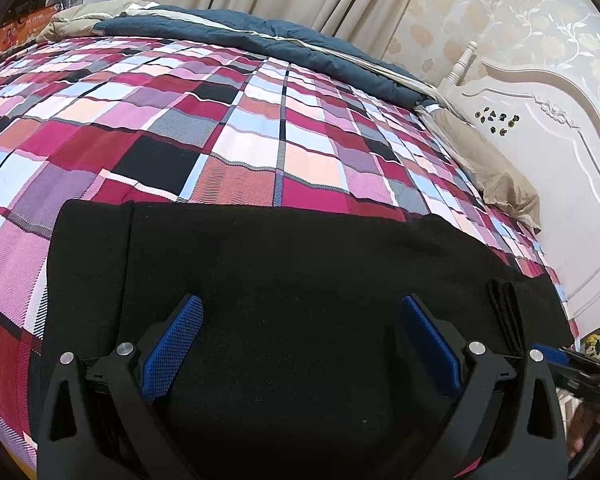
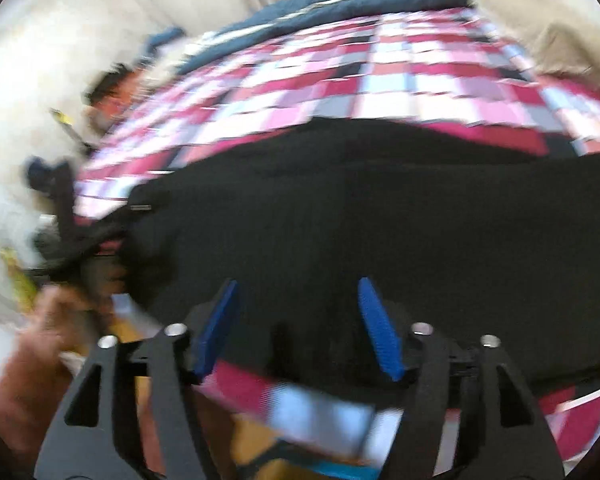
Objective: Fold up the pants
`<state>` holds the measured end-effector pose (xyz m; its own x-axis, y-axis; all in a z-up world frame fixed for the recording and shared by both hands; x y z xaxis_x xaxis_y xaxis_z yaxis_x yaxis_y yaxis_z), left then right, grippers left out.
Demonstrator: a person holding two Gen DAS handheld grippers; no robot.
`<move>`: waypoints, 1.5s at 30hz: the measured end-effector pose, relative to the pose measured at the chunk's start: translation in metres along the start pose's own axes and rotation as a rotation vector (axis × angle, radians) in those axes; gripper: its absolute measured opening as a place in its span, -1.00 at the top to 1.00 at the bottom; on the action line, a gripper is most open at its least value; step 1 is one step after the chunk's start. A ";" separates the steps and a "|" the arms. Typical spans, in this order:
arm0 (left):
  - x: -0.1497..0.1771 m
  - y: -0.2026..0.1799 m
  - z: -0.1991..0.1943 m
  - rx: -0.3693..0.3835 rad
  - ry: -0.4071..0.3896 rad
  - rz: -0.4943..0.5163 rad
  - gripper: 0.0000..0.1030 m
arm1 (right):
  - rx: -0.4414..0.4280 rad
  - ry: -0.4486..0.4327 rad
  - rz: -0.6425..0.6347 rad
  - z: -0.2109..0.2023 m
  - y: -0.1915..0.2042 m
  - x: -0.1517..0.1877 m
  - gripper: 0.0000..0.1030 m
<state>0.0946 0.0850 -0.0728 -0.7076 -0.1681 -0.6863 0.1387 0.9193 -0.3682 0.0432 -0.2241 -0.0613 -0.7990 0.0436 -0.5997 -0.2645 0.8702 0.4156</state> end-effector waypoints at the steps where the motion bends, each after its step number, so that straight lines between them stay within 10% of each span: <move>1: 0.000 0.000 0.000 0.000 0.000 0.002 -0.90 | -0.081 -0.003 0.009 -0.007 0.002 -0.001 -0.28; 5: 0.000 0.000 0.000 0.006 0.003 0.012 -0.90 | -0.146 -0.103 0.066 -0.053 -0.028 -0.015 -0.28; 10: 0.002 0.000 0.000 0.011 -0.007 0.012 -0.90 | 0.013 -0.297 0.340 -0.119 -0.173 -0.040 -0.29; 16: 0.005 -0.005 0.002 -0.025 -0.015 0.061 -0.90 | 0.017 -0.175 0.522 -0.087 -0.276 -0.045 -0.22; 17: 0.005 -0.006 0.003 -0.031 -0.013 0.068 -0.90 | 0.002 -0.164 0.528 -0.080 -0.281 -0.046 0.24; 20: 0.005 -0.006 0.004 -0.039 -0.012 0.072 -0.90 | -0.029 -0.123 0.510 -0.067 -0.283 -0.049 0.47; 32: 0.005 -0.005 0.003 -0.031 -0.015 0.059 -0.90 | -0.162 -0.177 0.576 -0.113 -0.277 0.004 0.17; 38: 0.007 -0.006 0.003 -0.038 -0.020 0.069 -0.90 | -0.071 -0.190 0.519 -0.114 -0.266 0.025 0.49; 45: 0.007 -0.008 0.002 -0.041 -0.018 0.081 -0.90 | 0.042 -0.319 0.517 -0.147 -0.239 0.015 0.11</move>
<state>0.0899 0.0763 -0.0757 -0.6823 -0.0990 -0.7243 0.1663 0.9438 -0.2856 0.0148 -0.5034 -0.0689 -0.6153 0.6050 -0.5053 0.1414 0.7153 0.6843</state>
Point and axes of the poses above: each gripper's, at about its wrist camera, not at the fingertips, and z roughly the way its jaws point, y to its left, x to its underside, the point moved 2 cm from there along z, roughly the way its jaws point, and after that the axes turned 4 degrees about -y, right-handed, at the moved point
